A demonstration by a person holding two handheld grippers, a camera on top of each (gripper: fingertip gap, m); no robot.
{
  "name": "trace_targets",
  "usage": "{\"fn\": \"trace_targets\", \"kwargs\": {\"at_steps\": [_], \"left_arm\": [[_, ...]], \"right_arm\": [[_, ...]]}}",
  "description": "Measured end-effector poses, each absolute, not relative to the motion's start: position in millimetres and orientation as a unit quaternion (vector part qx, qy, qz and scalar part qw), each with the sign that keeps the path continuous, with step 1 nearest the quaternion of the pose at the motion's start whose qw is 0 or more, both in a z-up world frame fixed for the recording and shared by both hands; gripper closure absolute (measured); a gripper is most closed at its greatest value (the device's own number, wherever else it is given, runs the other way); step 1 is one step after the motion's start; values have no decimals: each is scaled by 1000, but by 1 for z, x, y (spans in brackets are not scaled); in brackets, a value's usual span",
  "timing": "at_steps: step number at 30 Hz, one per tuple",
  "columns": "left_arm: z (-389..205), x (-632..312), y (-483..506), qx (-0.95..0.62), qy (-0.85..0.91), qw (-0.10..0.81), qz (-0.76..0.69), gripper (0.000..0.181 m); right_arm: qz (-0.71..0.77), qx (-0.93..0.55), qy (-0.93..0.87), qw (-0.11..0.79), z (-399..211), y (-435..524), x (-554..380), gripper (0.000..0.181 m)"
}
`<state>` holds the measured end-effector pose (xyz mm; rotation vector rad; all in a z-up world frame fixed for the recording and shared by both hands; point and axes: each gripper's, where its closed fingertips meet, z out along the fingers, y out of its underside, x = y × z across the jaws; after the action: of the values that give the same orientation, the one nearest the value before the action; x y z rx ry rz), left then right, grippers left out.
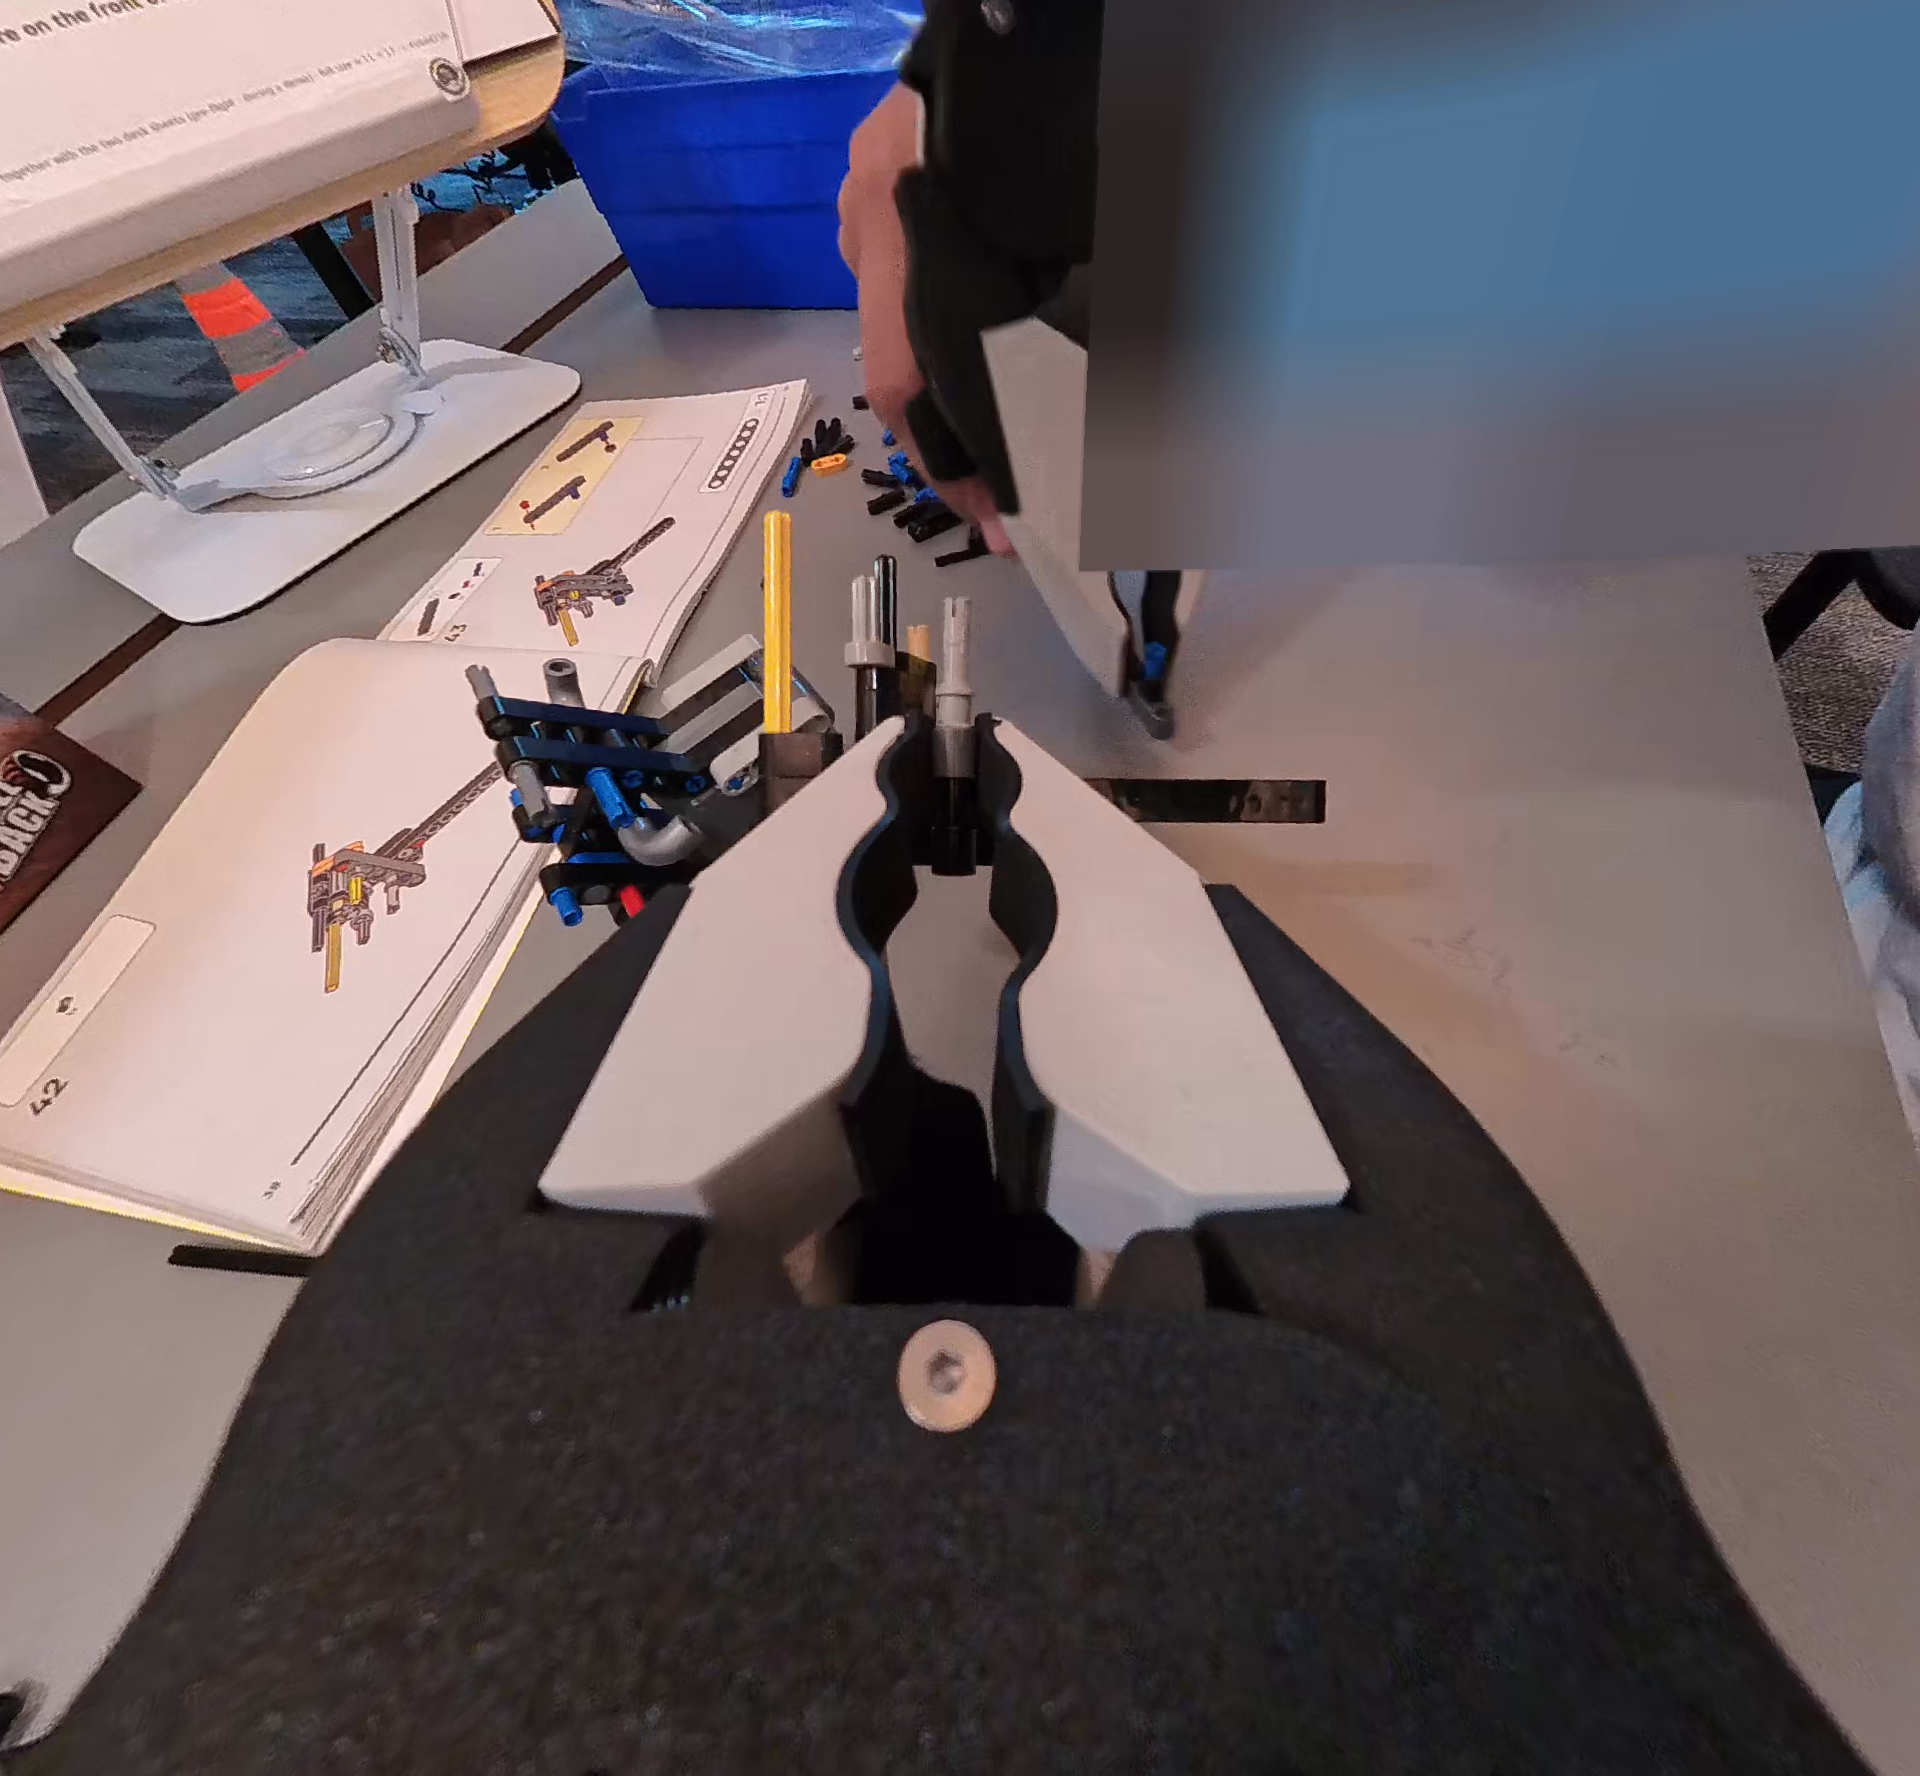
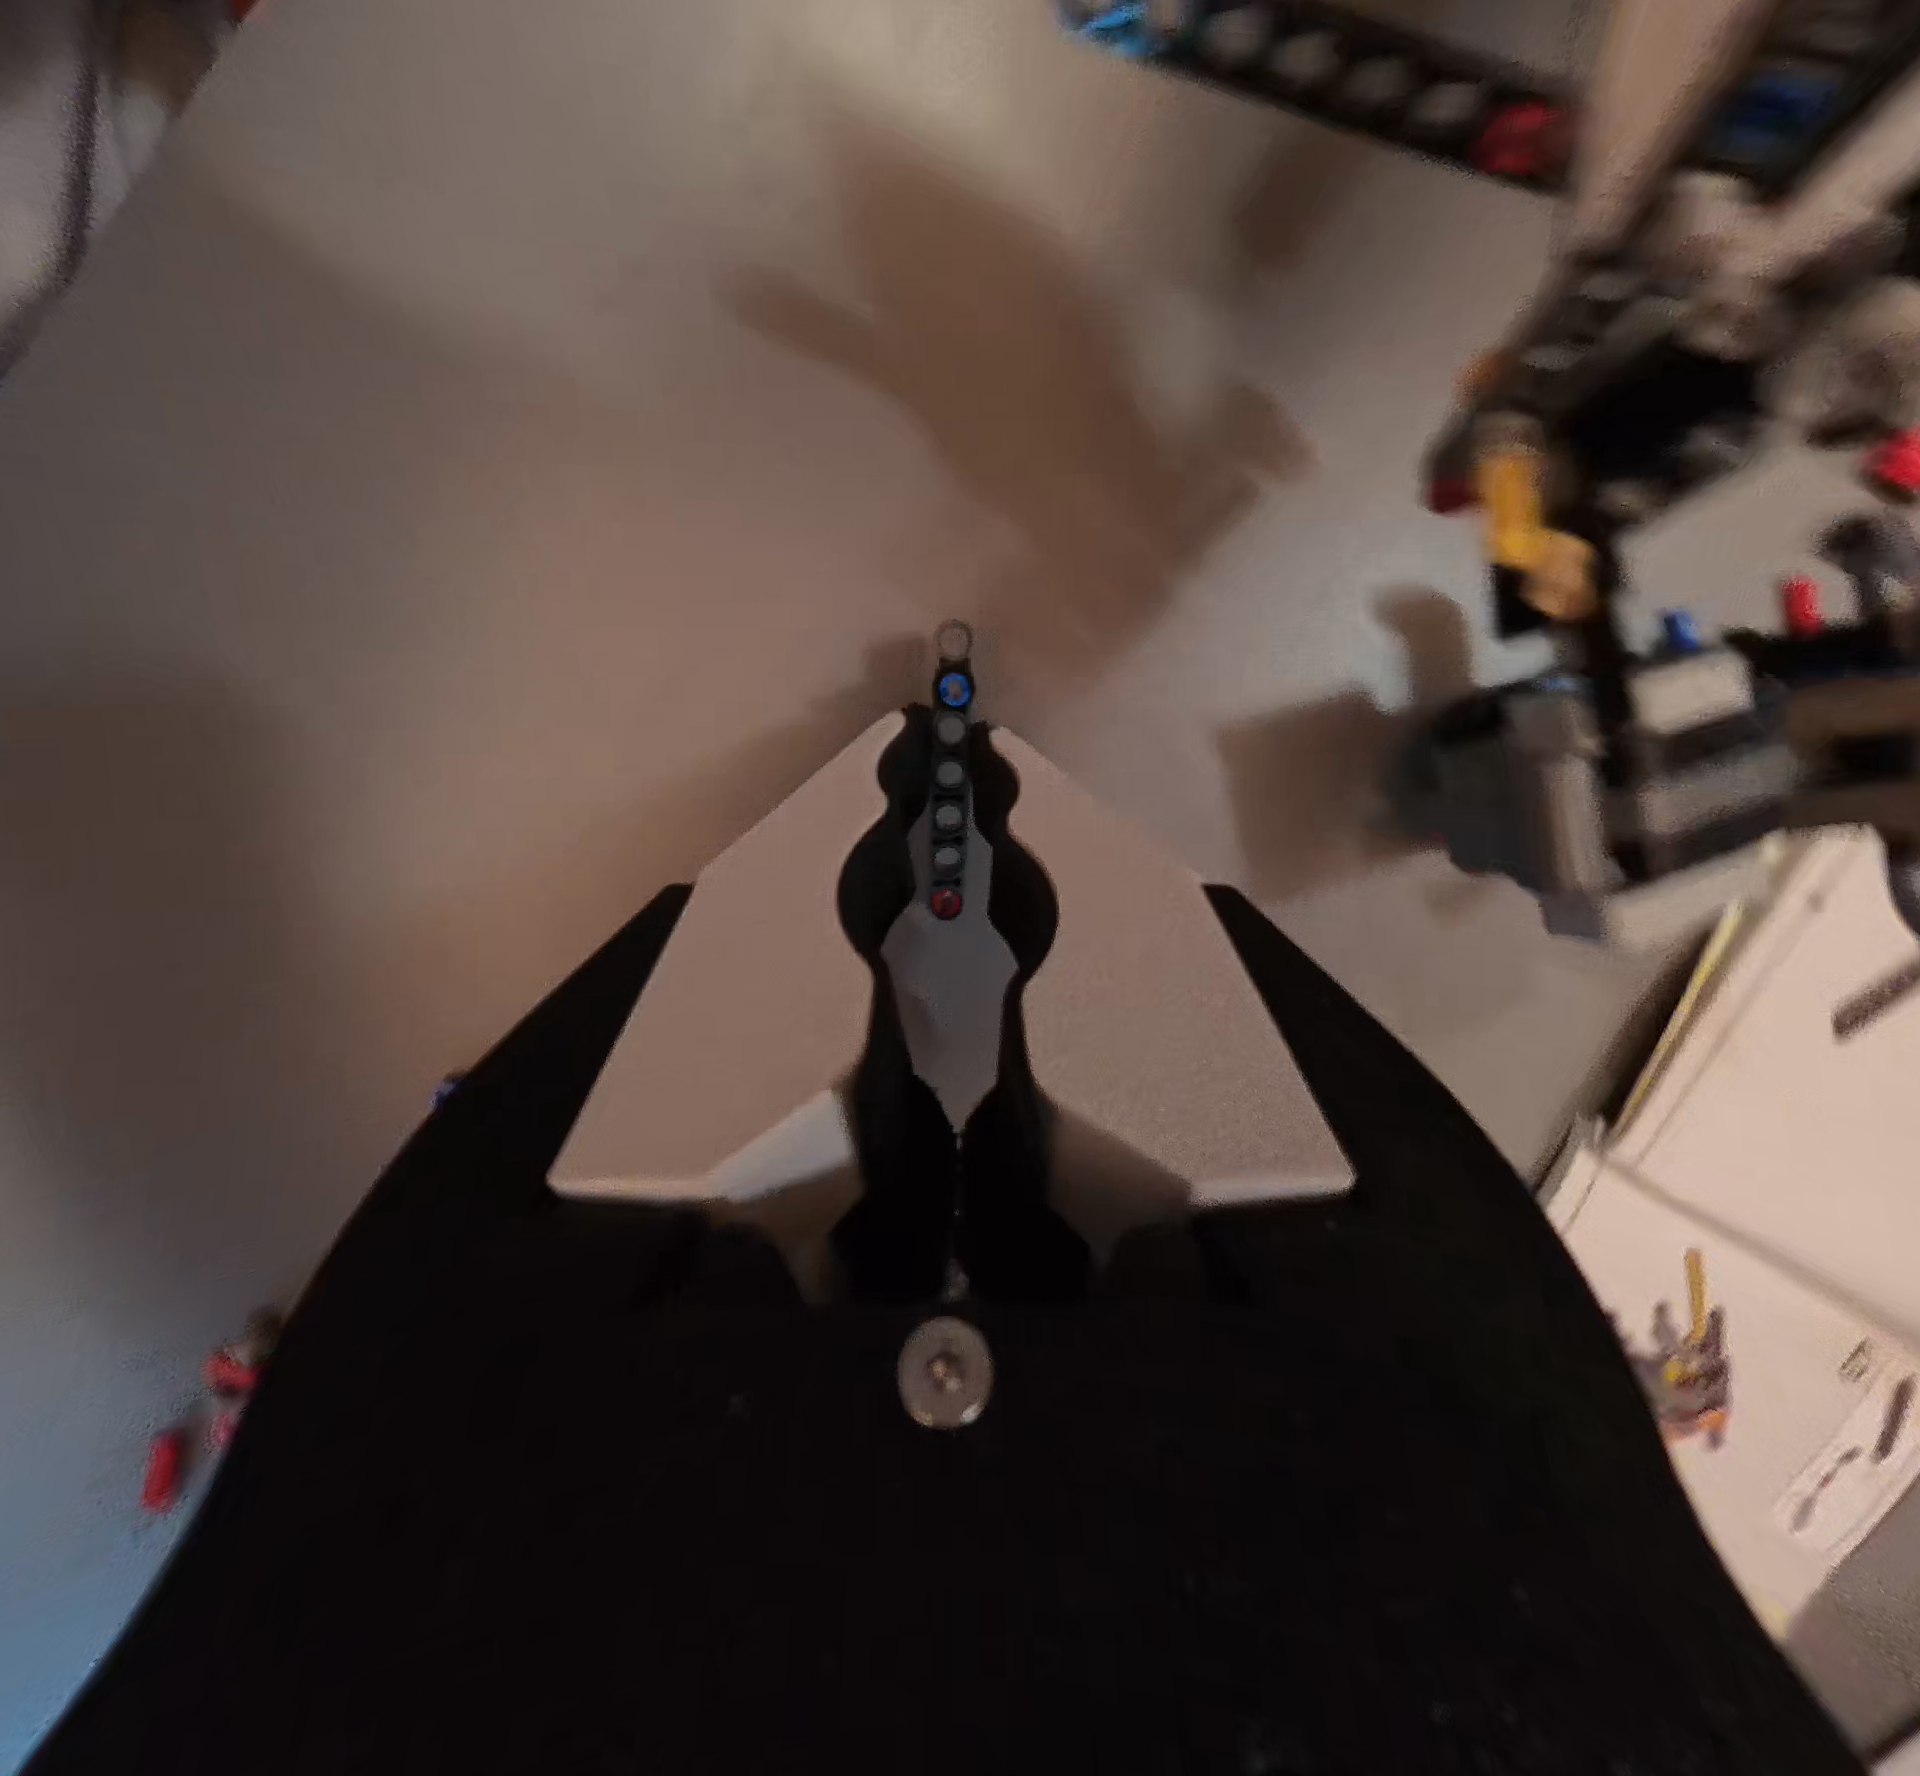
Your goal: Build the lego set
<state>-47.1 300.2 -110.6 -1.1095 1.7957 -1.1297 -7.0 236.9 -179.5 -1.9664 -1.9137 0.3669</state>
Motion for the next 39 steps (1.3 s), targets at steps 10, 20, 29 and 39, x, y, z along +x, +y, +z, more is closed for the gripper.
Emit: {"fn": "trace_targets", "kwargs": {"at_steps": [10, 20, 29, 39], "left_arm": [[-96, -53, 289, -424, 677, 322, -507, 176], [-96, -60, 281, -439, 654, 221, -575, 175], [-104, -60, 276, -442, 669, 212, -558, 176], [-108, -61, 272, -442, 677, 192, -557, 176]], "right_arm": [[491, -730, -204, 430, -80, 275, -22, 175], [463, -716, -190, 487, -64, 282, -42, 175], [420, -748, -221, 464, -84, 281, -49, 175], [373, -760, -270, 458, -90, 277, -53, 175]]}}
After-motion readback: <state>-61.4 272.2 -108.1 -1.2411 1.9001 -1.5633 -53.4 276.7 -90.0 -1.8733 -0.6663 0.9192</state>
